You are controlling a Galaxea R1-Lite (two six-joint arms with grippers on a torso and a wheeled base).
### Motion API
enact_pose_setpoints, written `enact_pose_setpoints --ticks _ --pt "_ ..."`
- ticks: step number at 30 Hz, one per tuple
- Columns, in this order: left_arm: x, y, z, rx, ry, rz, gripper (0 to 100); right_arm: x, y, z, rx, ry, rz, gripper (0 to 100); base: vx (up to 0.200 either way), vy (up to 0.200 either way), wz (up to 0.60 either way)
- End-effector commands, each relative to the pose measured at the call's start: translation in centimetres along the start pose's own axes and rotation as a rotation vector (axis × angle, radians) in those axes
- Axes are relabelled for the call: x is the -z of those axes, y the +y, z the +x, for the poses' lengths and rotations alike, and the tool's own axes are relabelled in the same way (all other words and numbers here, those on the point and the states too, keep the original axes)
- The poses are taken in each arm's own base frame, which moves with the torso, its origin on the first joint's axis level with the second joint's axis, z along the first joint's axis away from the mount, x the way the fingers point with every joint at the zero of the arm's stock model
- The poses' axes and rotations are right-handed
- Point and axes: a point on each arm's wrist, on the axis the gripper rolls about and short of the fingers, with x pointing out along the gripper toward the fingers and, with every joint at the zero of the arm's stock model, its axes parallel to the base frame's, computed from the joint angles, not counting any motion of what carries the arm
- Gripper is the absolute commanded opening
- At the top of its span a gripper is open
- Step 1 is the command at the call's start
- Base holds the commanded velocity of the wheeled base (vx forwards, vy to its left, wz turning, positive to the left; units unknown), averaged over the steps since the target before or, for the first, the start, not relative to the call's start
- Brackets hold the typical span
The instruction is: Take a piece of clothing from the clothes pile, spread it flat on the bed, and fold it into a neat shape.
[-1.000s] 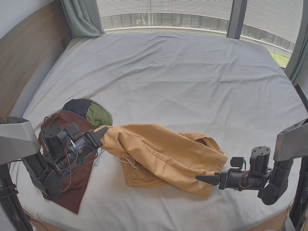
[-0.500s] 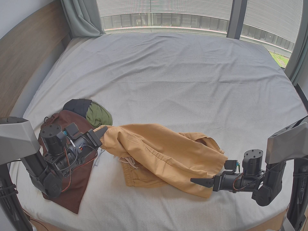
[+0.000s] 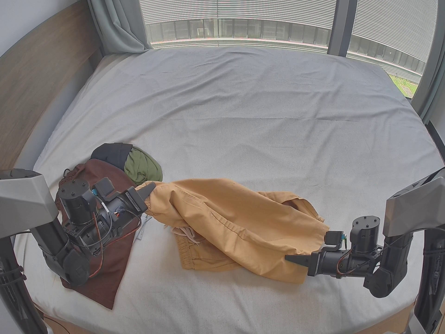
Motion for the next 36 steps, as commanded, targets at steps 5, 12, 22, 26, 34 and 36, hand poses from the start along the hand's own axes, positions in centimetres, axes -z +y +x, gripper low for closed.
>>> enact_pose_setpoints --ticks 5,12,22,26,34,36 --pt "-0.5 0.0 0.1 0.014 -0.011 -0.005 0 -1.2 0.7 -0.5 -0.017 -0.050 -0.030 0 0.000 0.000 0.00" --pt "-1.9 -0.6 -0.1 0.055 -0.049 0.008 0 -3.6 2.7 -1.9 -0.068 -0.151 -0.073 0 0.000 0.000 0.00" --pt "-3.3 -0.9 -1.7 0.142 -0.023 0.030 0 -5.9 4.5 -2.8 -0.128 -0.242 -0.081 0 0.000 0.000 0.00" --pt "-3.6 -1.3 -2.4 0.178 -0.007 0.035 0 -6.5 5.1 -3.3 -0.146 -0.267 -0.105 0 0.000 0.000 0.00" --pt "-4.1 -1.4 -3.3 0.252 0.030 0.135 0 -7.6 6.4 -4.3 -0.178 -0.321 -0.144 0 0.000 0.000 0.00" --pt "-4.1 -1.2 -3.4 0.255 0.031 0.170 0 -7.7 6.7 -4.5 -0.184 -0.329 -0.151 0 0.000 0.000 0.00"
